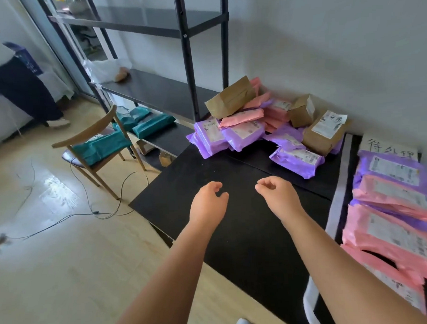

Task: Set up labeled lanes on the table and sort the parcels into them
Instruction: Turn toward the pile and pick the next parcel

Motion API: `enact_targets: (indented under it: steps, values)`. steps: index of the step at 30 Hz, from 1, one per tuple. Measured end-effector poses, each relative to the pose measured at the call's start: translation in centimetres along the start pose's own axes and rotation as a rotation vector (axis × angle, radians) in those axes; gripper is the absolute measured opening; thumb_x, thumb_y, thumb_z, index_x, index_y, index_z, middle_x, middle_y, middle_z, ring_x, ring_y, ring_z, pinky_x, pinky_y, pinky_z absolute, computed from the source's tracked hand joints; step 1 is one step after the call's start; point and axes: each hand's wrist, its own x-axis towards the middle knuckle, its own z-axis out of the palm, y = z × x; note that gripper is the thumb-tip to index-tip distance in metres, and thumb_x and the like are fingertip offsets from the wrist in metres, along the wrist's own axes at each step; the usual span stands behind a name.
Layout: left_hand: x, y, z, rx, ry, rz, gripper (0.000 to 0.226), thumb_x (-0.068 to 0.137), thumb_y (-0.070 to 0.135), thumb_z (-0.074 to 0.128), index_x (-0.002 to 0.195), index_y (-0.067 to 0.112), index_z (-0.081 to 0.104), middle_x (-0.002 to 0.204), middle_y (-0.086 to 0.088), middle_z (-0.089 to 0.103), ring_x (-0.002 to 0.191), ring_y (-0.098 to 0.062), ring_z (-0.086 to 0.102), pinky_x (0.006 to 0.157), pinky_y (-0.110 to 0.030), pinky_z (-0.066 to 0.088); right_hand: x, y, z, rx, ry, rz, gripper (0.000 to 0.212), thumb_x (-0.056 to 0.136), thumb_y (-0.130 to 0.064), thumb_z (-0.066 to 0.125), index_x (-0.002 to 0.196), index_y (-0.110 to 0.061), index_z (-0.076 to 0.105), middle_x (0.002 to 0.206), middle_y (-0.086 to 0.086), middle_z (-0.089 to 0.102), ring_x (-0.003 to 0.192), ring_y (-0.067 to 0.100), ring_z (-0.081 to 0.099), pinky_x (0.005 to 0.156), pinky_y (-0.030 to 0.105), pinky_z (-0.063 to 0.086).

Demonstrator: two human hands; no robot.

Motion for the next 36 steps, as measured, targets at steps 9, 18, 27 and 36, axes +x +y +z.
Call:
enact_targets:
  steps: [9, 18, 27, 36]
  values:
    - [10.5, 0.0, -1.2, -0.033, -0.062, 0.015, 0.042, 0.097, 0.026, 0.055, 0.138, 0.023, 0.052, 0.137, 0.006, 0.056, 0.114, -0.015, 0.059, 0.087, -0.029, 0.05, 7.2, -2.2, 2.9, -0.021, 0.043, 0.061, 0.021, 0.096, -0.028, 0.061, 0.115, -0.019, 0.065, 0.105, -0.007, 0.063, 0.097, 0.01, 0.059, 0.078, 0.025, 0.042]
    - [24.8, 2.2, -2.7, 0.139, -0.257, 0.22, 0.041, 0.097, 0.019, 0.049, 0.137, 0.023, 0.053, 0.136, 0.004, 0.058, 0.107, -0.018, 0.059, 0.074, -0.023, 0.04, 16.4, -5.5, 6.8, -0.009, 0.226, 0.221, 0.029, 0.096, -0.029, 0.061, 0.122, -0.017, 0.064, 0.113, -0.004, 0.065, 0.103, 0.014, 0.059, 0.083, 0.028, 0.043]
    - [35.8, 2.1, 0.0, 0.326, -0.373, 0.301, 0.048, 0.099, 0.009, 0.042, 0.146, 0.017, 0.042, 0.145, -0.009, 0.048, 0.122, -0.03, 0.052, 0.085, -0.035, 0.045, 24.4, -5.5, 10.9, -0.061, 0.307, 0.398, 0.037, 0.097, -0.029, 0.056, 0.132, -0.018, 0.059, 0.13, 0.0, 0.063, 0.117, 0.022, 0.058, 0.09, 0.032, 0.045]
    - [40.6, 1.3, 3.5, 0.48, -0.44, 0.4, 0.047, 0.096, 0.01, 0.05, 0.142, 0.008, 0.044, 0.139, -0.013, 0.052, 0.125, -0.033, 0.045, 0.098, -0.038, 0.038, 30.2, -4.3, 12.5, -0.051, 0.271, 0.521, 0.016, 0.095, -0.029, 0.053, 0.09, -0.017, 0.062, 0.078, 0.001, 0.059, 0.082, 0.026, 0.06, 0.072, 0.035, 0.046]
